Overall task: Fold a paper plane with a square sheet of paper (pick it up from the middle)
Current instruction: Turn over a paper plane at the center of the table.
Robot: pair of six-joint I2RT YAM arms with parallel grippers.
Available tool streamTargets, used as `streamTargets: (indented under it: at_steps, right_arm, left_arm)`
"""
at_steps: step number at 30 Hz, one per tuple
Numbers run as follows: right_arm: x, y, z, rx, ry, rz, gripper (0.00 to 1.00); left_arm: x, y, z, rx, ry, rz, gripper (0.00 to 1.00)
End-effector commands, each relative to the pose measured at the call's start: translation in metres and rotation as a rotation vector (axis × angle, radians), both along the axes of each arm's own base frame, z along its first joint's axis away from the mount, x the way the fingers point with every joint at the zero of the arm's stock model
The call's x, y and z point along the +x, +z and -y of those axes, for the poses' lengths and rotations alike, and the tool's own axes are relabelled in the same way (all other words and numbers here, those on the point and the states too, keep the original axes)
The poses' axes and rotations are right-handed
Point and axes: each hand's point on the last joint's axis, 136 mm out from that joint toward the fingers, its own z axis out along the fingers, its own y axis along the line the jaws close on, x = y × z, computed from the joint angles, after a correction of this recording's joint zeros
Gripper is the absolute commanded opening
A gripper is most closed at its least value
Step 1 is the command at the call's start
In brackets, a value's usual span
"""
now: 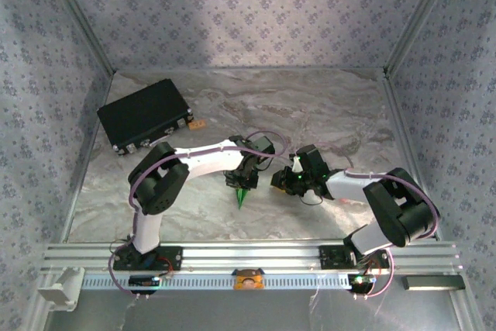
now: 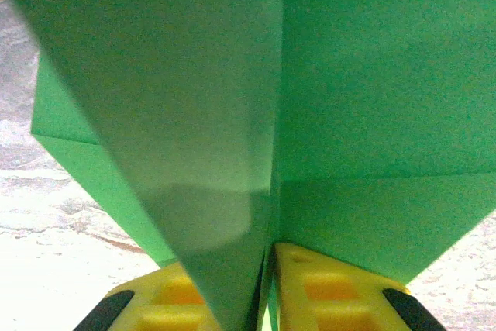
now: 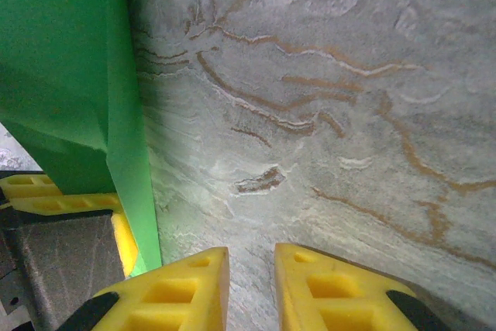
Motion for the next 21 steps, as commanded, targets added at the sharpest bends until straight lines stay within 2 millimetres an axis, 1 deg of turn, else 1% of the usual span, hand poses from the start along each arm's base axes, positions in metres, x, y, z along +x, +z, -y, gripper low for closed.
streamTargets:
  at_steps: [1, 12, 15, 16, 21]
  right_arm:
    - [0.001, 0.000, -0.001, -0.016, 0.007, 0.002, 0.24]
    - [0.000, 0.001, -0.001, -0.012, 0.007, 0.005, 0.24]
    - [0.002, 0.006, -0.001, -0.008, 0.003, 0.016, 0.24]
    - [0.002, 0.008, 0.000, -0.010, 0.001, 0.020, 0.24]
    - [0.003, 0.019, 0.005, -0.029, -0.008, 0.051, 0.24]
  left_arm:
    - [-0.002, -0.001, 0.006, 0.001, -0.018, -0.011, 0.18]
    - [-0.005, -0.017, -0.006, 0.050, -0.005, -0.014, 0.20]
    - [-0.005, -0.020, -0.009, 0.060, -0.005, -0.013, 0.21]
    - [-0.005, -0.021, -0.009, 0.062, -0.004, -0.013, 0.23]
    - [-0.006, -0.027, -0.009, 0.057, 0.007, -0.011, 0.28]
